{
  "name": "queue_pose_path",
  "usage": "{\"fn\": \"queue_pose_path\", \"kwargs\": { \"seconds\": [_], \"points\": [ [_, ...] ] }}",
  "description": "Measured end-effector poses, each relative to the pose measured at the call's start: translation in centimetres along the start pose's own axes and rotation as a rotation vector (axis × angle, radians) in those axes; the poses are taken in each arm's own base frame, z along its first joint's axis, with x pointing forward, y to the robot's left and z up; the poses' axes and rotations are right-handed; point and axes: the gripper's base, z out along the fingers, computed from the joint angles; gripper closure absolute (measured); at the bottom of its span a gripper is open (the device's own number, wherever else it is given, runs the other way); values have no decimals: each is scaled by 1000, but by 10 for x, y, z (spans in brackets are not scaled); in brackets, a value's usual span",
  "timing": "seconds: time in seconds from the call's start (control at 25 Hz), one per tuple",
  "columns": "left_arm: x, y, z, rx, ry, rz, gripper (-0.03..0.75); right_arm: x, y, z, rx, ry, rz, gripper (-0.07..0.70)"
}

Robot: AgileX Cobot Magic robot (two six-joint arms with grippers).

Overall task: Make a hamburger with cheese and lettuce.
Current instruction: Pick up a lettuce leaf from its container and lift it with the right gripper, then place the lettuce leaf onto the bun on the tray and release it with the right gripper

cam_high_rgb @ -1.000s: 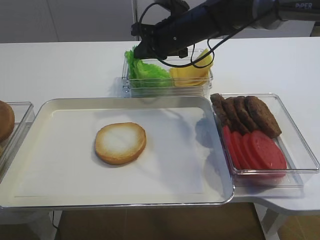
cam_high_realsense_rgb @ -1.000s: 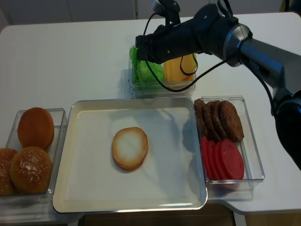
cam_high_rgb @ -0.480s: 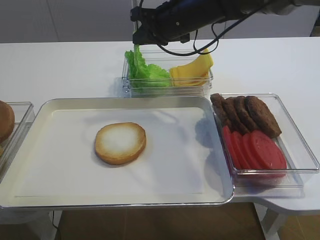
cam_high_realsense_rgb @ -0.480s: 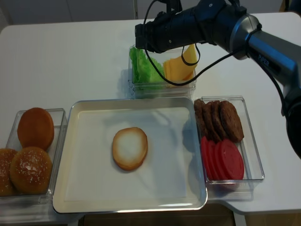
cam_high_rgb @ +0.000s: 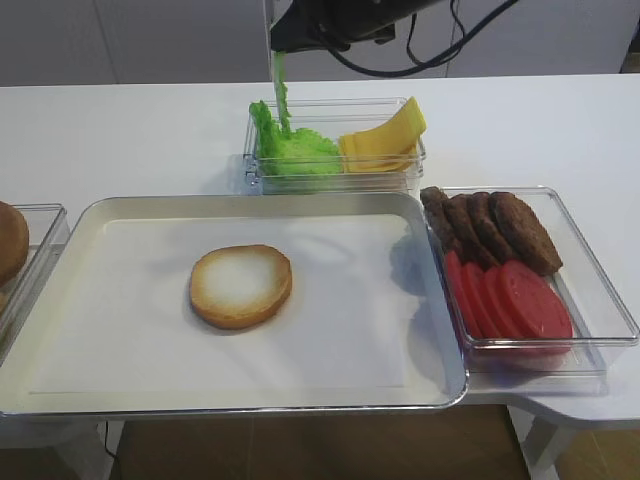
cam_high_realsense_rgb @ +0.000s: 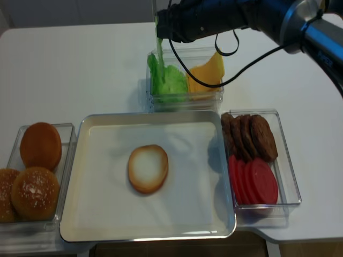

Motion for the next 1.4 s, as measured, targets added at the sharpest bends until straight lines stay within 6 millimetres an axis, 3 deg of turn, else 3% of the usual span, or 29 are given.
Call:
{"fn": "queue_pose_path", "kwargs": {
  "seconds": [0.52, 0.92, 1.08, 1.4],
  "points": [
    [0, 0, 0, 0, 0, 0, 353, -10, 43, -56, -71, 83, -87, 615],
    [0, 0, 0, 0, 0, 0, 353, 38, 52, -85, -68, 175, -8, 615],
    [0, 0, 0, 0, 0, 0, 353, 53, 51, -87, -74, 206, 20, 615],
    [0, 0, 0, 0, 0, 0, 353, 90, 68, -60, -72, 266, -47, 615]
  ]
}}
